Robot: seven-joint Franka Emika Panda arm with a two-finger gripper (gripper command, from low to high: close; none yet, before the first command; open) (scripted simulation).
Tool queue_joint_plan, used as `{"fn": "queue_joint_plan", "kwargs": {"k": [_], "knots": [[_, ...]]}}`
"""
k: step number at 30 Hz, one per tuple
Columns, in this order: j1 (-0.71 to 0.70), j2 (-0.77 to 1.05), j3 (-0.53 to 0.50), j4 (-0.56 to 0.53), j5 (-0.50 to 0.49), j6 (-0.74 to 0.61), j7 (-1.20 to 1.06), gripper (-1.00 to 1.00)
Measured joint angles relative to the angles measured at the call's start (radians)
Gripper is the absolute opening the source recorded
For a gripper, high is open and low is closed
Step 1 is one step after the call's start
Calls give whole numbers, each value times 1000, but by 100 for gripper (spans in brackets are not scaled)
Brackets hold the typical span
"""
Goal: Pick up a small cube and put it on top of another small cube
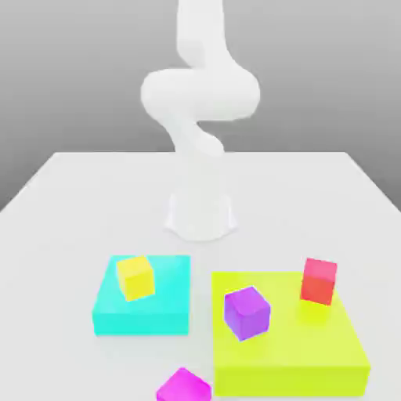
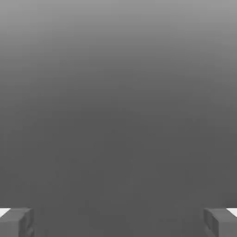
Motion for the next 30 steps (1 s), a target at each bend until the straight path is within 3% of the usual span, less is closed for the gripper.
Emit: {"fn": "queue_joint_plan", "kwargs": {"k": [10, 18, 30], "knots": [[-116, 370, 96, -15, -88, 113, 261, 0], [-154, 660, 113, -27, -146, 202, 458, 0], [-149, 1076, 98, -34, -95, 377, 624, 0]]}}
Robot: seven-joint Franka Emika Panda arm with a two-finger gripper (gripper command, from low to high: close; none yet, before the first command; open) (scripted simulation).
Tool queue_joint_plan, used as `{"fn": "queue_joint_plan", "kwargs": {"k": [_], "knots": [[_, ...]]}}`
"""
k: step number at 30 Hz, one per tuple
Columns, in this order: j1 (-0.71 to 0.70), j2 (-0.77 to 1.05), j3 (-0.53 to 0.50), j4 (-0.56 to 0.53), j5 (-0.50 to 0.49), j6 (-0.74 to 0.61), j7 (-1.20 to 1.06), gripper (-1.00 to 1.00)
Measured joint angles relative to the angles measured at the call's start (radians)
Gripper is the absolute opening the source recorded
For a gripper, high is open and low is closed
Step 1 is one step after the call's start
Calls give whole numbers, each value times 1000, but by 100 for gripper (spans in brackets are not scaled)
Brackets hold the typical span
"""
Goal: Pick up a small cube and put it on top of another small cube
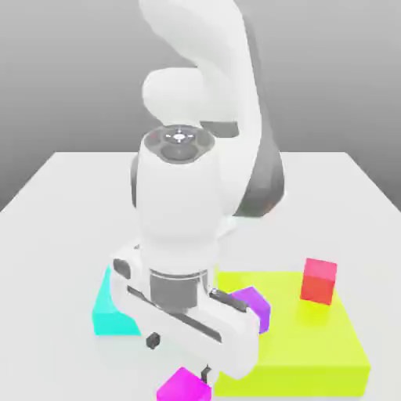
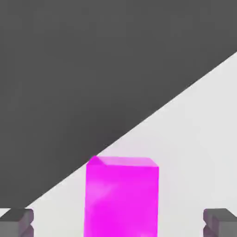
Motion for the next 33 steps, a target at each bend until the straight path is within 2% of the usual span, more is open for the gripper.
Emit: {"fn": "queue_joint_plan", "kwargs": {"k": [2, 3, 10, 16, 23, 33], "knots": [[14, 73, -17, 13, -15, 56, 14, 0], [19, 101, -24, 18, -21, 77, 19, -100], [20, 103, -25, 19, -20, 81, 19, -100], [4, -83, -3, 0, 5, -49, -8, -100], [133, -320, 100, -121, 63, -157, 98, -100], [347, -662, 209, -322, 237, -289, 212, -100]]}}
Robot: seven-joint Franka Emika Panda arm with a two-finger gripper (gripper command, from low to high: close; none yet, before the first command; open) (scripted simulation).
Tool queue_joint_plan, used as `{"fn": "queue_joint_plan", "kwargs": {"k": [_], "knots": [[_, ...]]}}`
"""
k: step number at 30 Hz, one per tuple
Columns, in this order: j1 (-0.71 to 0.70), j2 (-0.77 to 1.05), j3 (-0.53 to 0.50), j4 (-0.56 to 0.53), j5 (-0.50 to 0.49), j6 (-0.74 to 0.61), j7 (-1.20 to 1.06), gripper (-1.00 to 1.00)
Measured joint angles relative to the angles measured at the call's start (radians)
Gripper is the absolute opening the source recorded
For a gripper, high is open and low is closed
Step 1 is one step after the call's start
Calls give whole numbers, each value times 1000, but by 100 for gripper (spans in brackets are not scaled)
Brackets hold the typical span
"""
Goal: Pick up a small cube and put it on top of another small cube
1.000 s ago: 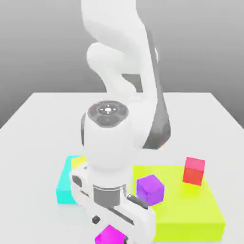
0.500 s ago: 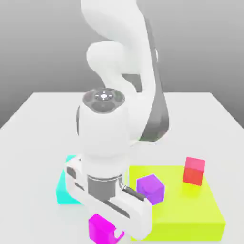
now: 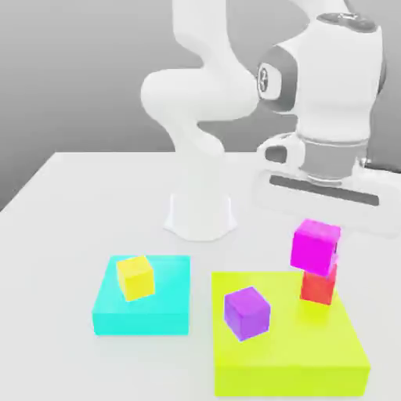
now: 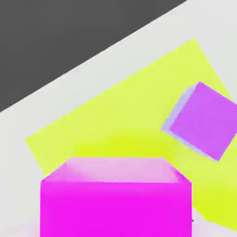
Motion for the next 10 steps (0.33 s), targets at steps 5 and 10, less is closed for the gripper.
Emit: {"fn": "queue_joint_plan", "kwargs": {"k": [5, 10], "knots": [[21, 77, 47, -77, 6, 116, 55, -100], [15, 138, 56, -93, -14, 190, 72, 100]]}}
